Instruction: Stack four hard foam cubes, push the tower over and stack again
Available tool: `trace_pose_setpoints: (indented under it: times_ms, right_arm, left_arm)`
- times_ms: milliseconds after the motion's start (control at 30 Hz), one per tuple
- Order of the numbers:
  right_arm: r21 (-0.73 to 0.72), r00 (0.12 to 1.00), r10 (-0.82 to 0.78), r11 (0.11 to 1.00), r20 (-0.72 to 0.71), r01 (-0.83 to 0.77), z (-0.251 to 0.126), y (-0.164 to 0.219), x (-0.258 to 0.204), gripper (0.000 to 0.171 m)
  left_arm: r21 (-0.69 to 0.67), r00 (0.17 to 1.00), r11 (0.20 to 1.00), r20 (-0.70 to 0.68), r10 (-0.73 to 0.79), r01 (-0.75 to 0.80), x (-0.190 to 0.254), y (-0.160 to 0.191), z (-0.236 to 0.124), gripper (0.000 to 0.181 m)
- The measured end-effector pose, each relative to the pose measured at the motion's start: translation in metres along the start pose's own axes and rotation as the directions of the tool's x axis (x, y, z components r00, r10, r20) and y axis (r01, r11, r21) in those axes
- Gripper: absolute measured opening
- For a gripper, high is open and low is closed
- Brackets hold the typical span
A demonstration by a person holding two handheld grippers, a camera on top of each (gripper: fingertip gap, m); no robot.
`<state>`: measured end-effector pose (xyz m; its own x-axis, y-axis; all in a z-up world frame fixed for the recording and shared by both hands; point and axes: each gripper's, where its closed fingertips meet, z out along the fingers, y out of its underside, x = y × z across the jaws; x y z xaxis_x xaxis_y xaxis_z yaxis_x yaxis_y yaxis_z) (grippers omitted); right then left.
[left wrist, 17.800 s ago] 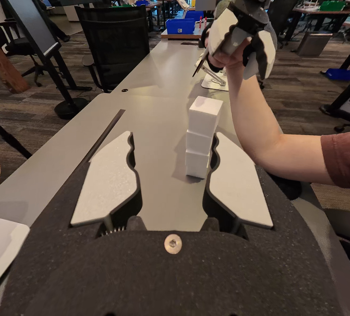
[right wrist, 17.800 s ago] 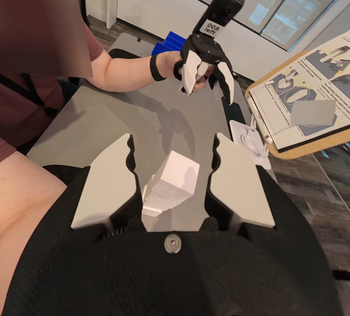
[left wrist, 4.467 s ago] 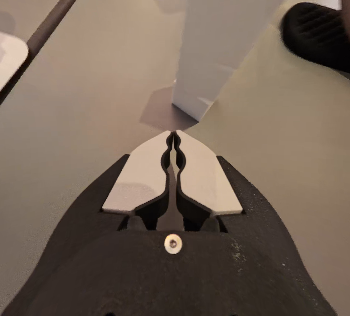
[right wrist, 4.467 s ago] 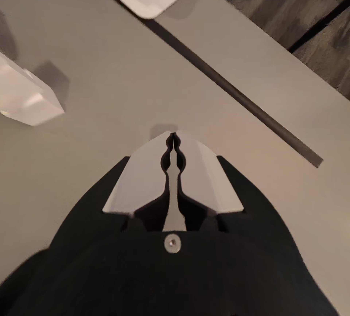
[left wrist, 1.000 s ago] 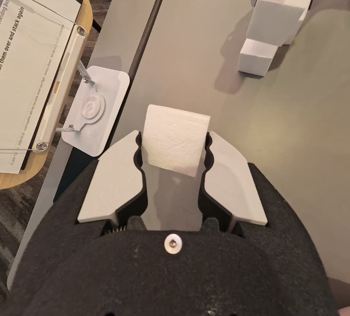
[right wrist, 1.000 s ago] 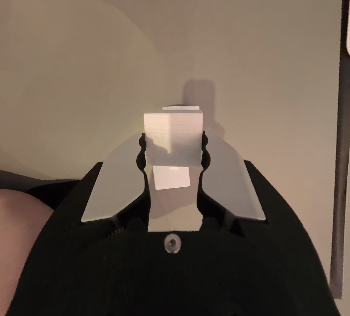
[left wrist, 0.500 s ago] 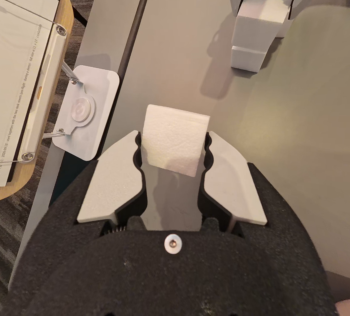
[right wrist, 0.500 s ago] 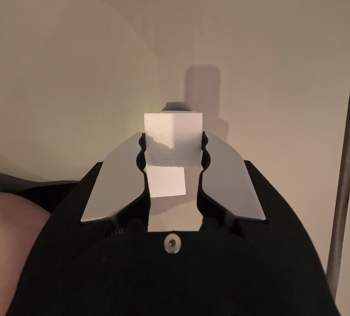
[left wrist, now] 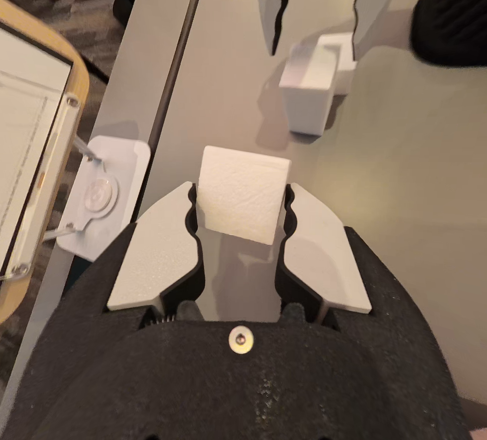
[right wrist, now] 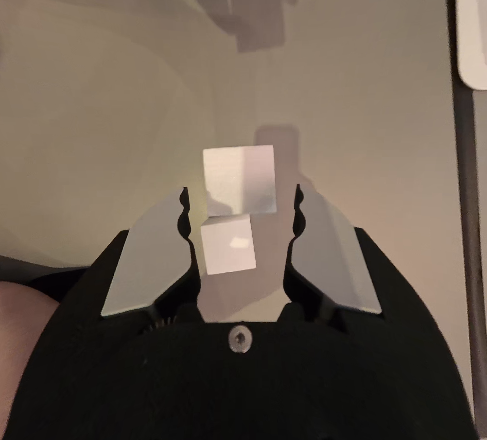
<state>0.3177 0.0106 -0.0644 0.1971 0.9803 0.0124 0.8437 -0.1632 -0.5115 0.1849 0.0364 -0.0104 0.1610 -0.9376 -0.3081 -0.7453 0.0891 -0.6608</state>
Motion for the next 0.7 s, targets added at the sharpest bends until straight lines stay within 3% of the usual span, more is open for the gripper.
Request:
trace_pose_setpoints:
  times_ms: [133, 267, 400, 700]
  right_arm:
    - [0.143, 0.999, 0.027, 0.989, -0.016, -0.025, -0.039, 0.004, -0.01, 0.077]
    - [0.241, 0.994, 0.102, 0.966, -0.036, -0.09, -0.07, 0.028, -0.013, 0.077]
    - [0.332, 0.979, 0.201, 0.926, -0.029, -0.18, -0.086, 0.05, -0.008, 0.075]
    - [0.308, 0.968, 0.251, 0.923, -0.028, -0.23, -0.081, 0.066, 0.001, 0.075]
  left_arm:
    - [0.136, 0.989, 0.989, -0.121, 0.083, -0.066, 0.037, -0.041, 0.011, 0.064]
    - [0.18, 0.977, 0.977, -0.163, 0.14, -0.11, 0.068, -0.073, 0.029, 0.064]
    - [0.155, 0.983, 0.984, -0.148, 0.112, -0.089, 0.072, -0.086, 0.045, 0.063]
    - [-0.068, 0.978, 0.992, -0.187, 0.096, -0.111, 0.056, -0.086, 0.081, 0.063]
